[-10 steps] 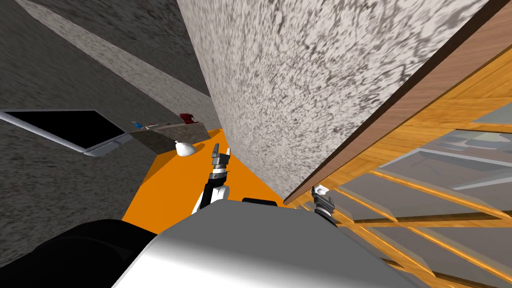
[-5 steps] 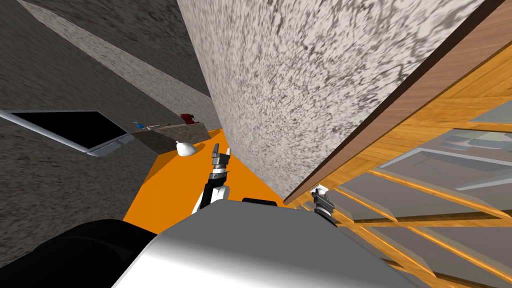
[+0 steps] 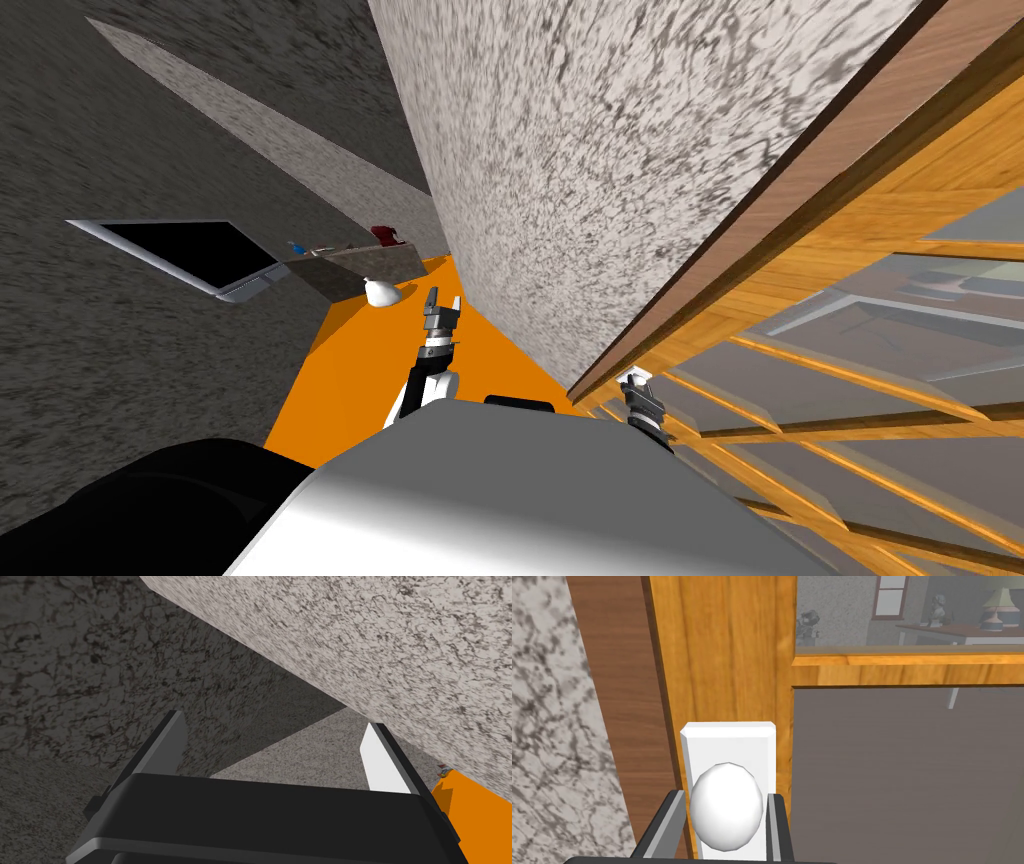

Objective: Pull the door open

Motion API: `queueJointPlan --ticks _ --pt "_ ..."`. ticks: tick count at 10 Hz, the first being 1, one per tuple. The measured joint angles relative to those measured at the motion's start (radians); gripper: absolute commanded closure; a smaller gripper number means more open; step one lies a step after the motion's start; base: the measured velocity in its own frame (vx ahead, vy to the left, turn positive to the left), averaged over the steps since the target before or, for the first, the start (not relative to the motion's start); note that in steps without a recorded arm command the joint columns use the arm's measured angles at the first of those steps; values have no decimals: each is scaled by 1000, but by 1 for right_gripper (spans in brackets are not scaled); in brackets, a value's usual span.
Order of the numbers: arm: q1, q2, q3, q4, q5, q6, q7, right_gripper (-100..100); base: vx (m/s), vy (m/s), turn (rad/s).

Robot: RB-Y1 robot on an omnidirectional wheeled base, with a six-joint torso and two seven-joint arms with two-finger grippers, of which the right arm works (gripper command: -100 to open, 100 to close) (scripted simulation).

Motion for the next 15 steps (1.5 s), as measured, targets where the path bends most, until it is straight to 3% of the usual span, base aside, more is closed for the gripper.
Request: queueJointPlan --ticks 4,6,12,13,15 --pt "21 -28 53 -33 30 -2 -36 100 -207 36 49" --pt "30 -32 67 -41 37 -2 -41 100 -190 -2 58" --pt "57 -66 149 -67 86 -36 -91 100 -198 -2 53" --pt "59 -64 154 -67 88 -35 -93 100 -159 -8 66" --pt "64 -79 178 -70 104 -55 -109 100 -228 -6 50"
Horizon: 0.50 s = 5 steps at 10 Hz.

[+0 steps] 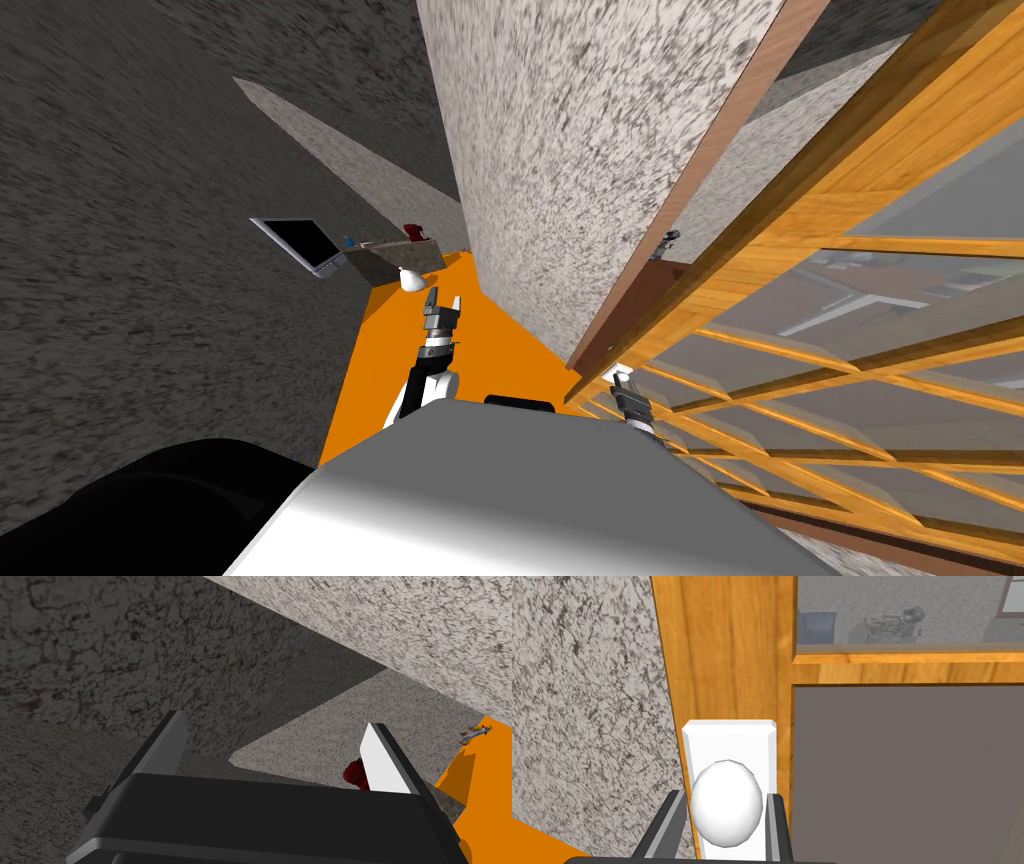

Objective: Pull the door open

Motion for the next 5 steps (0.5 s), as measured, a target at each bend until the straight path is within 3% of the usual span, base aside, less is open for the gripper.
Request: queueJointPlan --ticks 3,5 --pt "22 -18 43 -19 26 -25 -19 100 -240 -30 53" --pt "37 -25 63 -38 36 -22 -23 100 -129 -18 56"
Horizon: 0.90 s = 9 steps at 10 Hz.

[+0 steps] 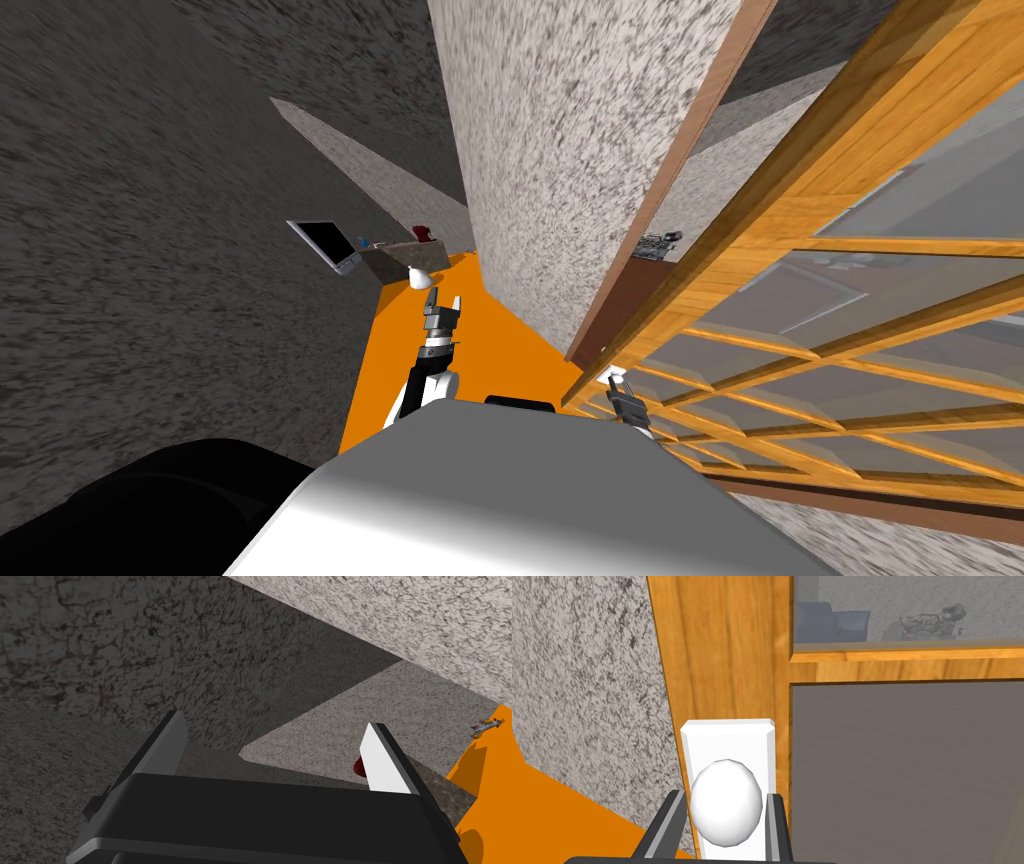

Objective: Pull the door open

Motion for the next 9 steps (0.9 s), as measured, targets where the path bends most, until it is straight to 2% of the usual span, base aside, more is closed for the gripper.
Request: queueJointPlan --ticks 4,7,9 --pt "11 -24 44 13 31 -52 -34 100 -230 -39 80" --pt "35 -45 79 2 53 -79 -54 100 -171 -21 51" --pt "37 -49 87 9 57 -87 -60 100 -208 -50 169"
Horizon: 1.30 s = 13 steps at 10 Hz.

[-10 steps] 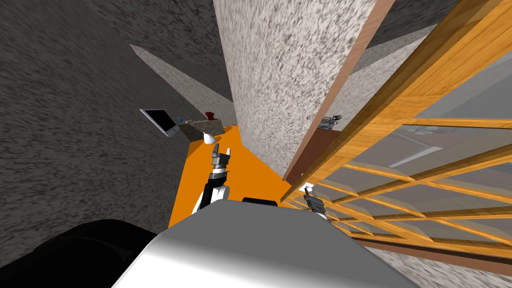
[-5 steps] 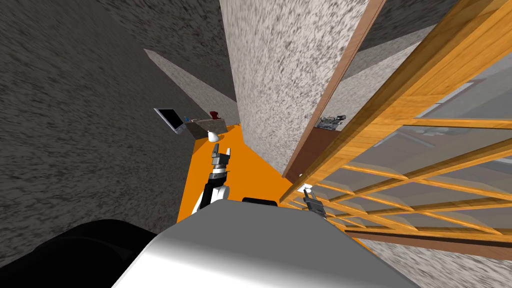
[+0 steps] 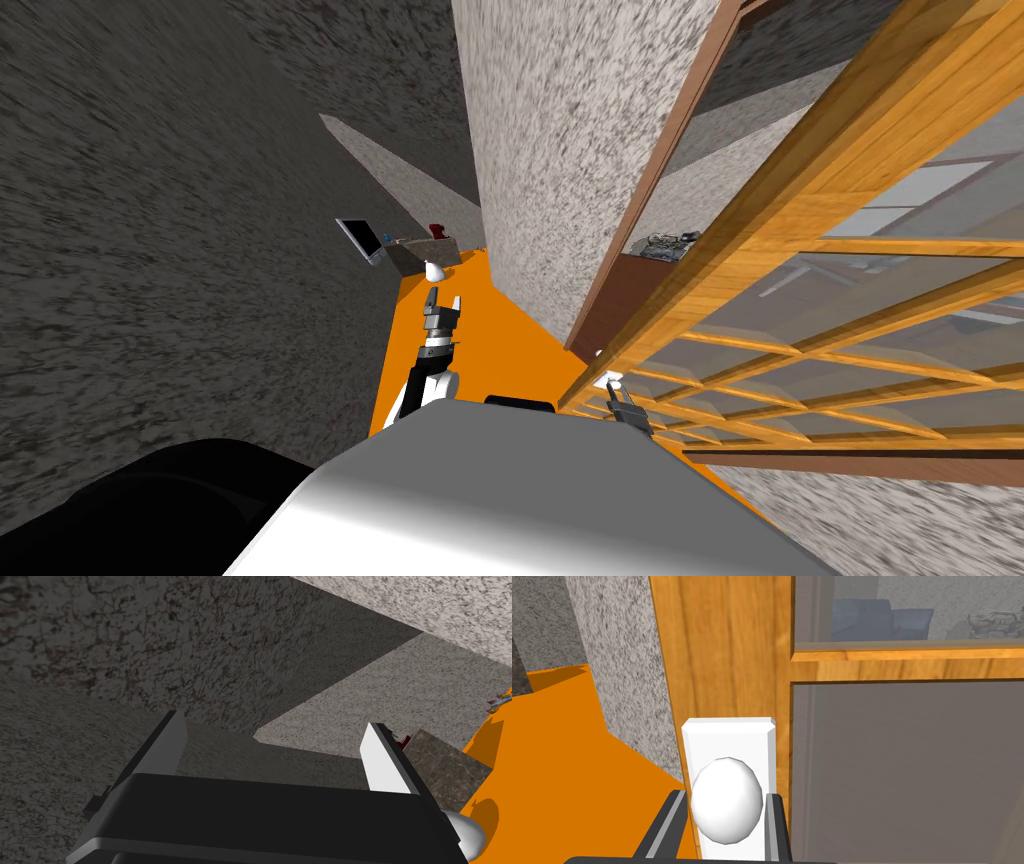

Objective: Pull the door open

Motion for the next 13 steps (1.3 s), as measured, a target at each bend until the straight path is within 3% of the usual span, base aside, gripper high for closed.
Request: queueJointPlan --ticks 7,13 --pt "4 -26 47 54 23 -81 -51 100 -191 -31 113" --pt "-8 -35 64 89 34 -107 -75 100 -179 -36 123"
